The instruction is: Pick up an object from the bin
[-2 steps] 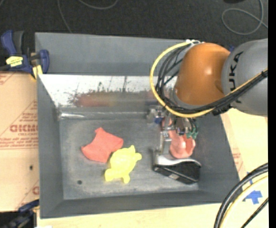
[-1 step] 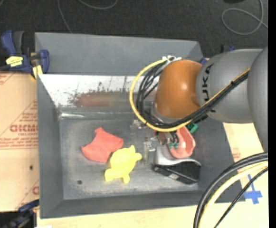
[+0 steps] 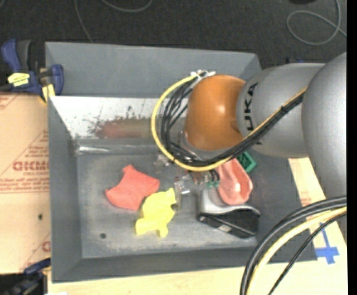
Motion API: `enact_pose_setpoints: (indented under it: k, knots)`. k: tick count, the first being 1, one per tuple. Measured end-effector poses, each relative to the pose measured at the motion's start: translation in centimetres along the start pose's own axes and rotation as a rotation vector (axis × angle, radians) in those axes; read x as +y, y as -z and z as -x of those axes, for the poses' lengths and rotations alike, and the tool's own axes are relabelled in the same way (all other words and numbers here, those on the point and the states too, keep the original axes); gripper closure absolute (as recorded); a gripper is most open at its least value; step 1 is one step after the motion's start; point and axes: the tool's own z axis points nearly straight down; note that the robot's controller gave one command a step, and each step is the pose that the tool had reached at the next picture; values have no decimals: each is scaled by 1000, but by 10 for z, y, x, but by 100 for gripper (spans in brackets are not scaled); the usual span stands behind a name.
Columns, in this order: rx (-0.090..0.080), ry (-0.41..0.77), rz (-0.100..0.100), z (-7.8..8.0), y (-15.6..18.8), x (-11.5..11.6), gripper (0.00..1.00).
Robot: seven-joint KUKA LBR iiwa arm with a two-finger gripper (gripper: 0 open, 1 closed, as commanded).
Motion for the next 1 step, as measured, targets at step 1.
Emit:
enact_pose_setpoints:
  k: [1]
  knots:
    - [-13,-52,1,5,-36,65,100]
